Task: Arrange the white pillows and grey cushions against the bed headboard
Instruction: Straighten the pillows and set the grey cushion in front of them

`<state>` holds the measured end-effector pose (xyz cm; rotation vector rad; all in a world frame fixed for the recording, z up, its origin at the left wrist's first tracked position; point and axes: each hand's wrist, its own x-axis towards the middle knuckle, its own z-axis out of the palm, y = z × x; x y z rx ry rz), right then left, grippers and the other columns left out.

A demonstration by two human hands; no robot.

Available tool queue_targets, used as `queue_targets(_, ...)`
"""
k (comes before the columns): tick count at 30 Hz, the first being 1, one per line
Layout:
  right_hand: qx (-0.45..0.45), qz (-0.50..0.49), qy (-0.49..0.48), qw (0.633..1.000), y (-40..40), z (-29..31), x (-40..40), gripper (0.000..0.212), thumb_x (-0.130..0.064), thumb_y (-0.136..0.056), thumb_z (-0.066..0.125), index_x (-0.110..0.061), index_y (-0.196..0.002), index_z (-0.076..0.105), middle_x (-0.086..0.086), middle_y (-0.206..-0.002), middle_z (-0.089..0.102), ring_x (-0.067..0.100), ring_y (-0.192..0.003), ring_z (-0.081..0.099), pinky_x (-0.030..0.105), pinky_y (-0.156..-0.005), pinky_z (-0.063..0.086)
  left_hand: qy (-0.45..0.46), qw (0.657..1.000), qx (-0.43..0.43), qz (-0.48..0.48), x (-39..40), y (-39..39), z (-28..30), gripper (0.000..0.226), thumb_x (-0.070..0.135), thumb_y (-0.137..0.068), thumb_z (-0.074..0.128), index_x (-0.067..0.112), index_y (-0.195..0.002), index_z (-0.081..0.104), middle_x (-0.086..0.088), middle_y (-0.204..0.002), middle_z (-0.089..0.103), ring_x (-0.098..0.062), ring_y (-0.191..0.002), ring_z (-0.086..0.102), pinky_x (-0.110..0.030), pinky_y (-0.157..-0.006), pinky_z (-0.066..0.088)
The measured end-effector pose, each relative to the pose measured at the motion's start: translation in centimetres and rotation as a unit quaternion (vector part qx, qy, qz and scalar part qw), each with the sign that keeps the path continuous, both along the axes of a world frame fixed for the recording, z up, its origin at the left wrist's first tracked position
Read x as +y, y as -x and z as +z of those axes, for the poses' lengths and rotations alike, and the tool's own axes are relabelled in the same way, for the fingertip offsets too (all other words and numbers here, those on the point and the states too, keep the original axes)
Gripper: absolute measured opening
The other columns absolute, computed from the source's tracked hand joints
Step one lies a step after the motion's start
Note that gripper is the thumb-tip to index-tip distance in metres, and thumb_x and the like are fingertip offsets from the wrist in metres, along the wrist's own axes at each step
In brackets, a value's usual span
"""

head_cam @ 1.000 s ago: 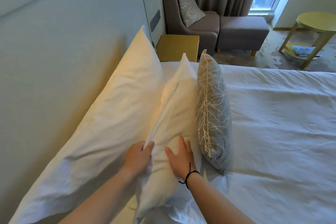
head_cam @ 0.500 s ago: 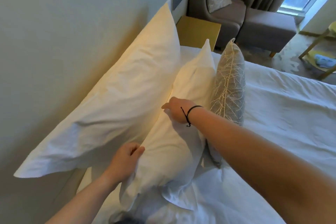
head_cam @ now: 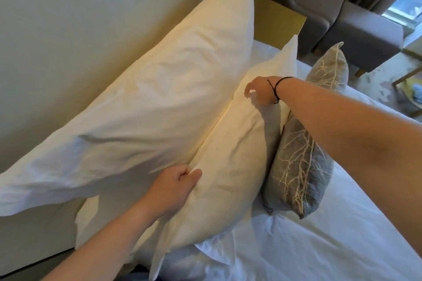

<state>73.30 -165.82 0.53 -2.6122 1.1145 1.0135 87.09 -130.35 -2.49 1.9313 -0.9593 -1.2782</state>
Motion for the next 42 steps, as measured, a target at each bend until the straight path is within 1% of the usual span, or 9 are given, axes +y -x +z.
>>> queue_targets(4, 0.043, 0.026, 0.085, 0.995, 0.3, 0.6, -2.3, 0.045, -0.027, -0.090, 0.057, -0.033, -0.133, 0.047, 0.008, -0.129, 0.044, 0.034, -0.106, 0.055, 0.038, -0.077, 0.044, 0.008, 1.000, 0.026, -0.008, -3.0, 0.8, 0.3, 0.037, 0.042, -0.091, 0.062, 0.016, -0.065, 0.056, 0.006, -0.050, 0.053, -0.007, -0.043, 0.045, -0.016, -0.042, 0.034)
queue_targets(7, 0.066, 0.080, 0.125, 0.987, 0.2, 1.5, -3.6, 0.027, -0.015, -0.088, 0.056, -0.023, -0.114, 0.060, 0.008, -0.112, 0.053, 0.029, -0.090, 0.058, 0.037, -0.071, 0.047, 0.037, 0.999, -0.020, -0.019, -5.3, 1.3, 0.4, 0.037, 0.042, -0.089, 0.062, 0.008, -0.076, 0.058, 0.004, -0.061, 0.042, -0.009, -0.052, 0.039, -0.026, -0.050, 0.033)
queue_targets(10, 0.077, 0.072, 0.112, 0.988, 0.2, 2.9, -4.8, 0.011, -0.018, -0.090, 0.057, -0.012, -0.093, 0.065, 0.009, -0.095, 0.064, 0.025, -0.077, 0.057, 0.034, -0.067, 0.048, 0.061, 0.996, -0.059, -0.016, -6.8, 1.4, 0.7, 0.037, 0.038, -0.091, 0.062, 0.011, -0.068, 0.050, 0.007, -0.059, 0.034, -0.009, -0.052, 0.032, -0.028, -0.052, 0.026)
queue_targets(15, 0.009, 0.058, 0.093, 0.994, 0.6, 6.1, -6.7, 0.027, -0.026, -0.096, 0.060, -0.001, -0.084, 0.064, 0.008, -0.074, 0.057, 0.025, -0.069, 0.049, 0.036, -0.068, 0.044, 0.131, 0.988, -0.076, 0.016, -6.7, 1.3, 1.8, 0.041, 0.032, -0.094, 0.059, 0.025, -0.058, 0.041, 0.014, -0.051, 0.045, -0.006, -0.053, 0.041, -0.019, -0.050, 0.031)
queue_targets(20, -0.055, 0.058, 0.103, 0.992, 0.2, 7.8, -7.4, 0.022, -0.028, -0.093, 0.063, -0.009, -0.084, 0.068, 0.006, -0.075, 0.062, 0.023, -0.072, 0.055, 0.038, -0.072, 0.050, 0.151, 0.980, -0.116, 0.059, -6.3, 0.2, 1.8, 0.038, 0.035, -0.093, 0.061, 0.023, -0.059, 0.049, 0.013, -0.052, 0.048, -0.010, -0.054, 0.044, -0.022, -0.050, 0.031)
queue_targets(27, -0.091, 0.008, 0.151, 0.984, -3.0, 2.6, -4.3, 0.026, -0.022, -0.097, 0.048, -0.005, -0.087, 0.064, 0.015, -0.089, 0.065, 0.034, -0.084, 0.061, 0.043, -0.080, 0.053, 0.103, 0.973, -0.199, 0.054, -5.9, -1.3, 0.3, 0.036, 0.036, -0.094, 0.061, 0.021, -0.062, 0.051, 0.004, -0.052, 0.052, -0.011, -0.054, 0.051, -0.036, -0.055, 0.040)
queue_targets(31, -0.113, -0.028, 0.194, 0.974, -2.8, 0.2, -3.3, 0.022, -0.015, -0.095, 0.048, -0.005, -0.097, 0.067, 0.010, -0.086, 0.057, 0.030, -0.079, 0.058, 0.039, -0.075, 0.052, 0.072, 0.981, -0.175, 0.045, -3.6, -1.1, -0.3, 0.036, 0.047, -0.089, 0.060, 0.021, -0.066, 0.051, 0.005, -0.059, 0.057, -0.010, -0.057, 0.052, -0.032, -0.054, 0.039)
queue_targets(34, -0.139, -0.044, 0.211, 0.967, -2.3, 0.0, -3.2, 0.023, -0.015, -0.097, 0.047, -0.004, -0.103, 0.066, 0.008, -0.088, 0.047, 0.034, -0.087, 0.060, 0.040, -0.076, 0.049, 0.016, 0.990, -0.139, 0.032, -0.7, -1.8, -0.9, 0.045, 0.046, -0.084, 0.068, 0.017, -0.056, 0.049, 0.006, -0.047, 0.048, -0.008, -0.045, 0.041, -0.025, -0.049, 0.032)
queue_targets(42, -0.134, -0.078, 0.205, 0.966, -1.0, 0.6, -1.7, 0.026, -0.012, -0.094, 0.052, -0.010, -0.119, 0.060, 0.015, -0.124, 0.040, 0.036, -0.084, 0.057, 0.047, -0.084, 0.054, -0.056, 0.998, -0.019, -0.017, 5.8, -4.1, -0.1, 0.045, 0.035, -0.092, 0.065, 0.023, -0.057, 0.039, 0.009, -0.053, 0.035, -0.006, -0.051, 0.032, -0.019, -0.046, 0.023)
